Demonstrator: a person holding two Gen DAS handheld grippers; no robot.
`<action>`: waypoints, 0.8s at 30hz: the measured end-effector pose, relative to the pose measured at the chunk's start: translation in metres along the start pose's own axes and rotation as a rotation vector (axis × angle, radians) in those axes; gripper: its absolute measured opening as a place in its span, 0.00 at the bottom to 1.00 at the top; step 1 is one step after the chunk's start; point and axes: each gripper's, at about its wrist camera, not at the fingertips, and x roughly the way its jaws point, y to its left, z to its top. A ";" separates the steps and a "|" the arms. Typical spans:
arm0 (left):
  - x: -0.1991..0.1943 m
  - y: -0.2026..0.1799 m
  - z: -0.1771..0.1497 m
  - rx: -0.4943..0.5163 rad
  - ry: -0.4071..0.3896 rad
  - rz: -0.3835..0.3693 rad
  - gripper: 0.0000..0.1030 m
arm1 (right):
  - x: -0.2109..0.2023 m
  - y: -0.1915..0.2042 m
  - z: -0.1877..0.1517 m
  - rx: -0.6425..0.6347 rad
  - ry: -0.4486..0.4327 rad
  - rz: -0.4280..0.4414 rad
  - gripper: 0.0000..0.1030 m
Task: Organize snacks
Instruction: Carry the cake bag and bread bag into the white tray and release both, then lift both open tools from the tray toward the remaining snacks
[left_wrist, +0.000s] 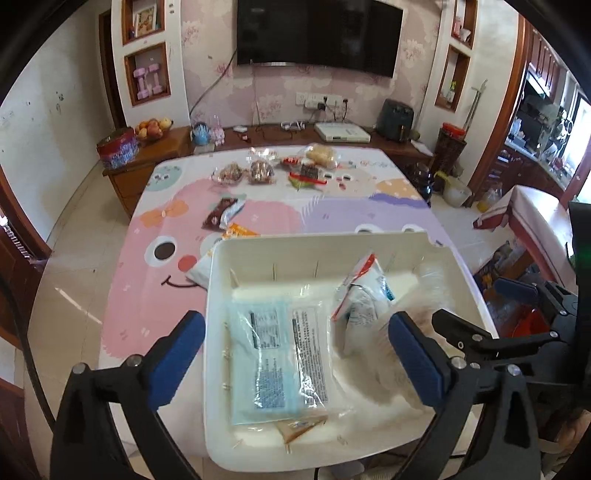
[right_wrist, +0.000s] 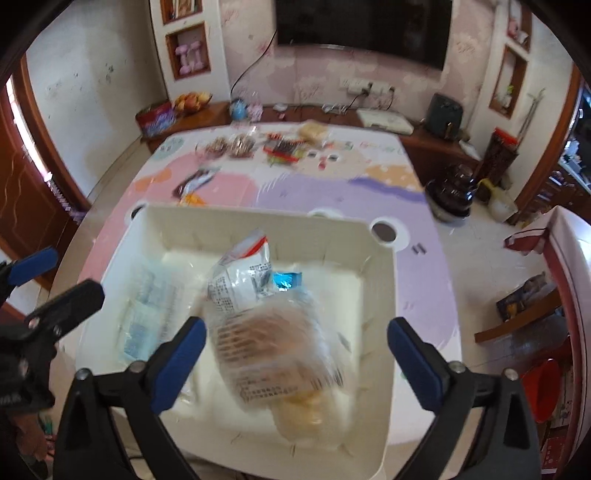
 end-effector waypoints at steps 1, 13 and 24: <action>-0.002 0.000 0.000 0.002 -0.009 0.001 0.97 | -0.001 -0.001 0.001 0.000 -0.006 0.001 0.99; -0.007 0.006 0.001 -0.034 -0.039 0.006 0.97 | -0.001 0.006 0.001 -0.025 -0.008 0.021 0.99; -0.010 0.007 0.001 -0.034 -0.082 -0.024 0.97 | 0.006 0.007 0.002 -0.019 0.004 0.049 0.99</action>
